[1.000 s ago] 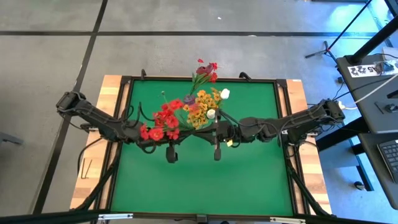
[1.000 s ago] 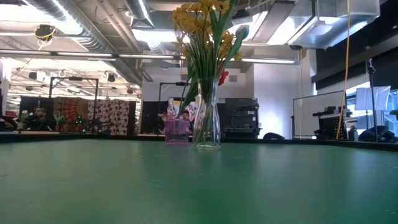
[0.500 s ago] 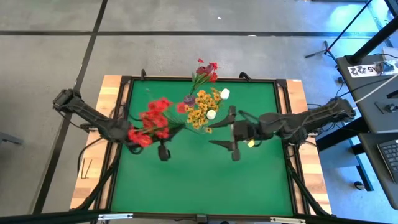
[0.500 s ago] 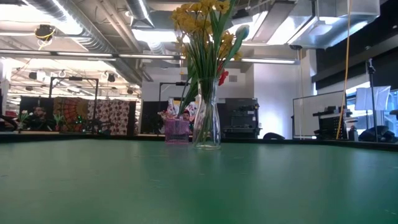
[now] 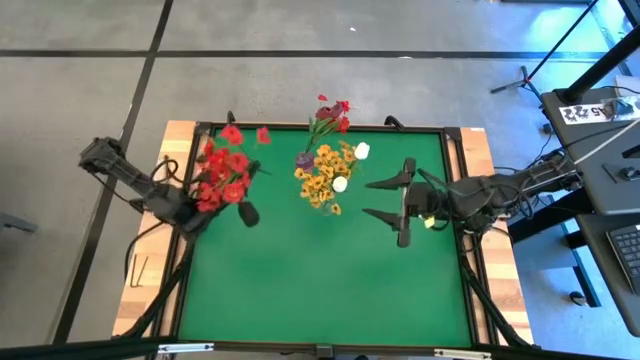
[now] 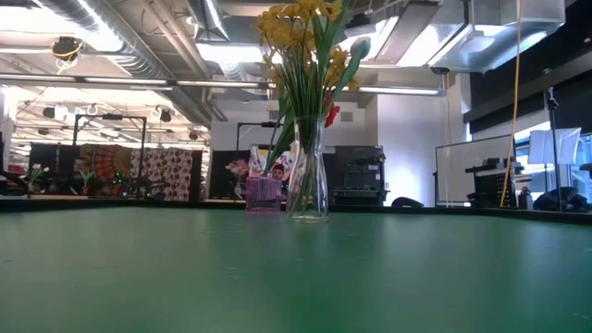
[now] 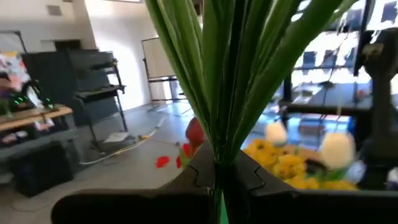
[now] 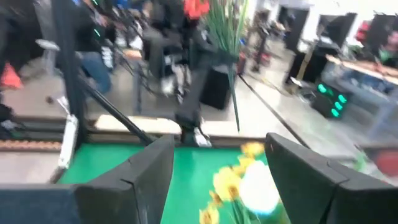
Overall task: Sort flowers into vase by color
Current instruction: Put the red flowers into the purple vase
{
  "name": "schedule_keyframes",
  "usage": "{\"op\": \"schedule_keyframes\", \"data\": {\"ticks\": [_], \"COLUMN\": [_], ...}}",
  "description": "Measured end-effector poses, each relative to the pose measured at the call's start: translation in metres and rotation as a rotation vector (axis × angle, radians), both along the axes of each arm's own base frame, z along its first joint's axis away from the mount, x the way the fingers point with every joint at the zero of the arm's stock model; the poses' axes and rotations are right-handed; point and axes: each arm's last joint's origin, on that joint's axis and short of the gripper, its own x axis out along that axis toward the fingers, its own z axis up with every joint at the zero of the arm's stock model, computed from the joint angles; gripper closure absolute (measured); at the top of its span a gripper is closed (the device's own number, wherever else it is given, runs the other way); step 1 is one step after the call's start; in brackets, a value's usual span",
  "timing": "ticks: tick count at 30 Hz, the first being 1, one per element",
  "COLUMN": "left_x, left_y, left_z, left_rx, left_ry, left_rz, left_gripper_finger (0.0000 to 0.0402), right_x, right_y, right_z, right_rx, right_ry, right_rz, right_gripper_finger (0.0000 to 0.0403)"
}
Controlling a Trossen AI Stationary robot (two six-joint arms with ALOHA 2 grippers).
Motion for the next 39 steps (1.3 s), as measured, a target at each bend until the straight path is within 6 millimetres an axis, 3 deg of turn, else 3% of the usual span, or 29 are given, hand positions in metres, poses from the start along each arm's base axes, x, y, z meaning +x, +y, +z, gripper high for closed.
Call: {"op": "schedule_keyframes", "data": {"ticks": [5, 12, 18, 22, 31, 39], "left_x": [0.016, 0.028, 0.030, 0.025, 0.024, 0.037], "left_y": [0.025, 0.084, 0.128, 0.154, 0.181, 0.196], "left_z": [-0.018, -0.036, -0.043, -0.058, -0.113, -0.141], "left_rx": [0.016, -0.090, -0.081, -0.122, -0.177, -0.197], "left_ry": [0.089, 0.171, 0.086, 0.027, -0.056, -0.045], "left_rz": [-0.017, -0.070, -0.121, -0.160, -0.199, -0.182], "left_gripper_finger": [0.0399, 0.0399, 0.0399, 0.0399, 0.0399, 0.0399], "right_x": [0.000, -0.002, -0.004, -0.005, 0.000, 0.008], "right_y": [-0.001, -0.004, -0.005, -0.006, -0.003, 0.001], "right_z": [-0.008, -0.016, -0.023, -0.025, -0.032, -0.037], "right_rx": [-0.009, -0.048, -0.047, -0.037, -0.050, -0.051], "right_ry": [0.073, 0.148, 0.214, 0.229, 0.266, 0.274], "right_rz": [-0.043, -0.094, -0.115, -0.128, -0.131, -0.108], "right_gripper_finger": [0.0150, 0.0150, 0.0150, 0.0150, 0.0150, 0.0150]}}
